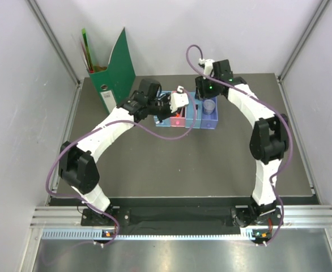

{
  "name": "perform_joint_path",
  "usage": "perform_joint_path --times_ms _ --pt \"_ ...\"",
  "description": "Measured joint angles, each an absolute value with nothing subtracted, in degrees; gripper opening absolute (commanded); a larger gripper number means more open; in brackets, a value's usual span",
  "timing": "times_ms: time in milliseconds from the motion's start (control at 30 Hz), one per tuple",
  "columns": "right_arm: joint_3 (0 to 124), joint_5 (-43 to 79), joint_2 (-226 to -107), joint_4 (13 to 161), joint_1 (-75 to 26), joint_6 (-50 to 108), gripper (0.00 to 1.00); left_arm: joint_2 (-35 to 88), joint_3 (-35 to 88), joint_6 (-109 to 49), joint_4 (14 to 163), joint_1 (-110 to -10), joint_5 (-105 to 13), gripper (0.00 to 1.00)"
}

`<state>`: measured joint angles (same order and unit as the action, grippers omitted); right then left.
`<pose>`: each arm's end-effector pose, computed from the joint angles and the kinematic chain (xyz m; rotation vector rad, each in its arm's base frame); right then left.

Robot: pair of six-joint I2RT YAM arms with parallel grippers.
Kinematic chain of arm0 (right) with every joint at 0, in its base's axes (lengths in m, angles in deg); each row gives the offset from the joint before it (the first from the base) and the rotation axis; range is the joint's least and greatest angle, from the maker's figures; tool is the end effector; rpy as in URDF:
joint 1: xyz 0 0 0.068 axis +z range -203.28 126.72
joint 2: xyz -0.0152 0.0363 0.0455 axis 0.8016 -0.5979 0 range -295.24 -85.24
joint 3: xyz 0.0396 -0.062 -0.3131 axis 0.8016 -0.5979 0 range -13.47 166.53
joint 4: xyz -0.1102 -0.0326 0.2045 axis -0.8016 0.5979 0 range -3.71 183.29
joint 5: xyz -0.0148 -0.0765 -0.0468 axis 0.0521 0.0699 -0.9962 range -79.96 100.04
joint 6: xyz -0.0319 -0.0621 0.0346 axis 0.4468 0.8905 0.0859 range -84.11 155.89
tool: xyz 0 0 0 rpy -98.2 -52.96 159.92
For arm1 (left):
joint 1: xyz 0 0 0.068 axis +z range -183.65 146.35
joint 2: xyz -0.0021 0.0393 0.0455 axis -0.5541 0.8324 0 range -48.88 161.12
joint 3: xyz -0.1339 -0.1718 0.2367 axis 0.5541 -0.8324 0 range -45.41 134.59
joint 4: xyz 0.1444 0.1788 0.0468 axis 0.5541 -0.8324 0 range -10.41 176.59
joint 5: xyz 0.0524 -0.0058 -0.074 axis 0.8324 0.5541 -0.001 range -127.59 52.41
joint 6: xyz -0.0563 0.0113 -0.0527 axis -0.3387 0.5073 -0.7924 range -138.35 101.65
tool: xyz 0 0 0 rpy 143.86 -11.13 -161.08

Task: Sort the stationery into containers
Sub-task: Place the pen in the storage box.

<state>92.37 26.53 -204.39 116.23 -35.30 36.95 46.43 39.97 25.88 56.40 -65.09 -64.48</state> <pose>0.4673 0.1716 0.3021 -0.5298 2.2754 0.4825 0.3035 -0.2208 0.3622 1.5422 1.5869 -0.4086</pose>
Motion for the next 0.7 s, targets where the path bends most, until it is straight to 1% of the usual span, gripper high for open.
perform_joint_path --times_ms 133,267,333,467,600,700 --pt "90.1 18.3 -196.1 116.0 -36.6 37.7 0.54 46.5 41.3 15.2 63.7 -65.1 -64.7 0.0" --pt "87.2 9.3 -187.8 114.5 -40.5 38.5 0.56 49.7 46.0 5.1 70.9 -65.1 -63.3 0.0" --pt "86.0 4.8 -185.2 114.1 -42.8 38.8 0.57 52.9 49.0 1.3 73.7 -65.1 -62.1 0.0" --pt "82.4 -2.0 -182.0 112.8 -47.5 39.3 0.57 63.6 58.8 -7.3 76.7 -64.8 -61.6 0.0" --pt "78.4 -4.2 -181.1 112.9 -49.3 39.5 0.57 73.1 65.6 -14.6 77.0 -64.4 -62.6 0.0" --pt "76.2 -4.7 -180.7 113.7 -49.4 39.6 0.57 78.0 68.2 -18.9 77.1 -64.3 -63.3 0.0"
